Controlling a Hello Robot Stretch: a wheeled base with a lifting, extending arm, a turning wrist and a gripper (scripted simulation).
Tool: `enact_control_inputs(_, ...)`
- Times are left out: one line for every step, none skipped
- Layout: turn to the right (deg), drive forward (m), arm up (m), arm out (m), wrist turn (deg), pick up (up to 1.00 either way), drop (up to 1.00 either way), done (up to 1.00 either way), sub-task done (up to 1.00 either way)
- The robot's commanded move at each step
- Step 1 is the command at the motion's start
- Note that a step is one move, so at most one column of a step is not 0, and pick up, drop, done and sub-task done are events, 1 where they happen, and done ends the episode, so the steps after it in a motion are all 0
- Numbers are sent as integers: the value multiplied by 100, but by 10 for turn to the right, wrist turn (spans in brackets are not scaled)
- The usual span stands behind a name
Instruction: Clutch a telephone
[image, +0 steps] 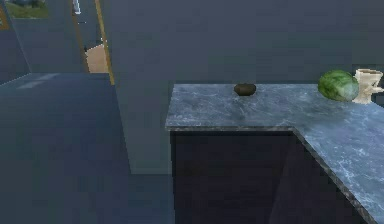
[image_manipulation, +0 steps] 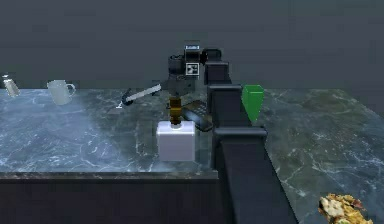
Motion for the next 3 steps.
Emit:
enact_control_inputs(0, 0, 0, 0, 450, 0, 0, 0, 0)
enact_control_inputs(0, 0, 0, 0, 270, 0, 0, 0, 0)
enact_control_inputs(0, 0, -14, 0, 0, 0, 0, 0, 0)
